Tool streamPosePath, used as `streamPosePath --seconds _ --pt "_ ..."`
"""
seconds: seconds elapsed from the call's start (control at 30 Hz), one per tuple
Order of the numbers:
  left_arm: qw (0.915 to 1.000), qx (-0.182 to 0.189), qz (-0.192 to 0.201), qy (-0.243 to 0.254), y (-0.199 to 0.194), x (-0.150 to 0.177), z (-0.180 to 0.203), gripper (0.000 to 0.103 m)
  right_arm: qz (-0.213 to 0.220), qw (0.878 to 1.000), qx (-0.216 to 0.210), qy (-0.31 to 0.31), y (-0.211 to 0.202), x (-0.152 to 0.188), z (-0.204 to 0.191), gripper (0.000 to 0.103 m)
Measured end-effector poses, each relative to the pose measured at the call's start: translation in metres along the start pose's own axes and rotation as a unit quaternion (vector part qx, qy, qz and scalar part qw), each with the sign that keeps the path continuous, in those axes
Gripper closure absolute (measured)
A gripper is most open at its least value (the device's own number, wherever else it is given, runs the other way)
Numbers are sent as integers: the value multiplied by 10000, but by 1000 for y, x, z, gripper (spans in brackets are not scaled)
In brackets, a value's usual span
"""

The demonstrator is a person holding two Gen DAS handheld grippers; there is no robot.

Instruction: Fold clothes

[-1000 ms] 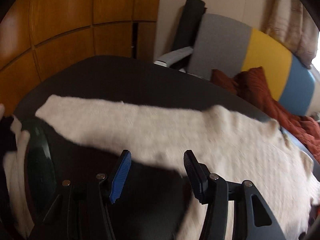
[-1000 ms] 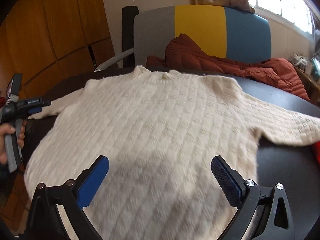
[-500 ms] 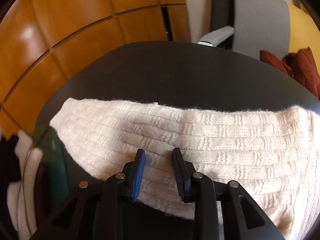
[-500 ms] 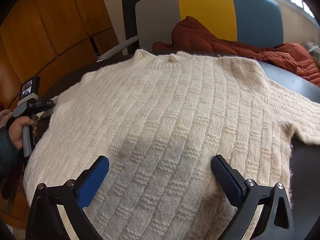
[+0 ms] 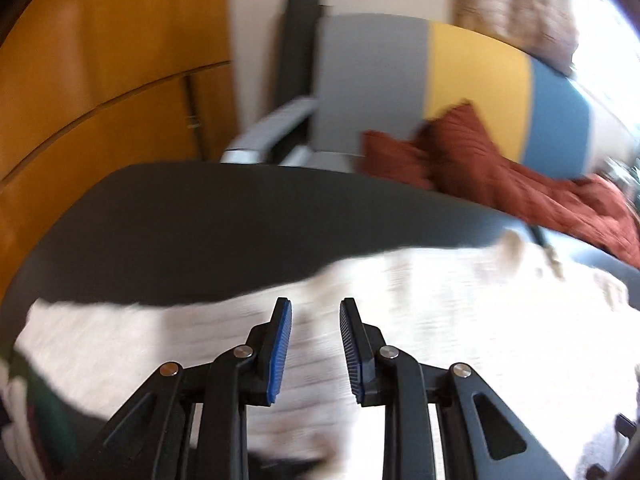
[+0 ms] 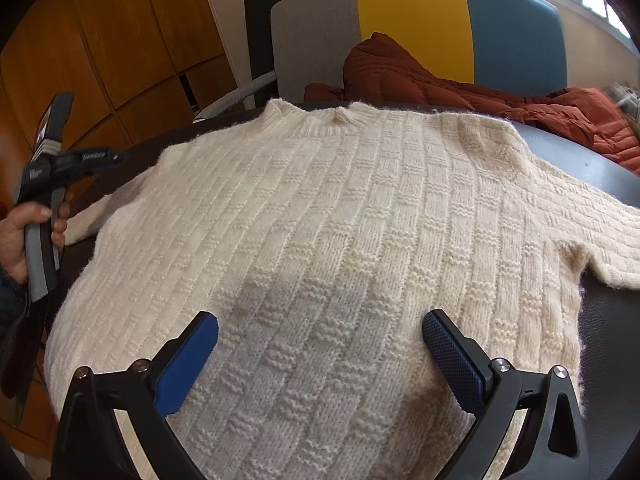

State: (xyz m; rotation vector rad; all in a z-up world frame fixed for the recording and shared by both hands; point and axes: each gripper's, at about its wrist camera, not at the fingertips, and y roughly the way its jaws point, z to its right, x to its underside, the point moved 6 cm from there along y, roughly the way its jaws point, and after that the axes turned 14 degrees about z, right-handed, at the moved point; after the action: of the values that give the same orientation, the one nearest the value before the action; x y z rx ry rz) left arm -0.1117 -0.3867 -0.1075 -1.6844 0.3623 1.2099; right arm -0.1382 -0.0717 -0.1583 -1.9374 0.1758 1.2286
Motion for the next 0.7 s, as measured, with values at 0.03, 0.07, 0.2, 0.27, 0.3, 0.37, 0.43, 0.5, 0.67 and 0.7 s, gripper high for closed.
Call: streamPosePath --seconds 0.03,0.07,0.2,0.27,0.3,0.37,0.43,0.5,0.67,0.7 --pt "9999 60 -83 79 7 -1 9 81 2 10000 -4 1 0 0 0 0" --pt "9997 104 -164 142 14 -1 15 81 4 10000 -9 2 0 0 0 0" --pt "9989 -64 -469 69 42 15 10 82 24 10000 -45 38 0 0 0 0" --pt "9988 -151 -472 5 47 23 6 80 42 9999 -74 69 0 0 1 0" --pt "9987 -194 -474 -27 50 28 4 79 52 9999 -86 82 0 0 2 0" --pt "9984 -281 -478 -82 55 35 1 79 51 9999 -76 70 1 0 2 0" --pt "9980 -378 -498 -23 55 34 1 78 40 10000 -50 37 2 0 1 0" --pt "9975 -486 -514 73 52 33 3 78 31 10000 -30 -4 3 0 1 0" --pt "9989 -371 -278 123 23 28 19 78 16 10000 -17 -40 4 0 2 0" --pt "9993 -305 -201 110 15 27 23 78 14 10000 -17 -44 4 0 3 0"
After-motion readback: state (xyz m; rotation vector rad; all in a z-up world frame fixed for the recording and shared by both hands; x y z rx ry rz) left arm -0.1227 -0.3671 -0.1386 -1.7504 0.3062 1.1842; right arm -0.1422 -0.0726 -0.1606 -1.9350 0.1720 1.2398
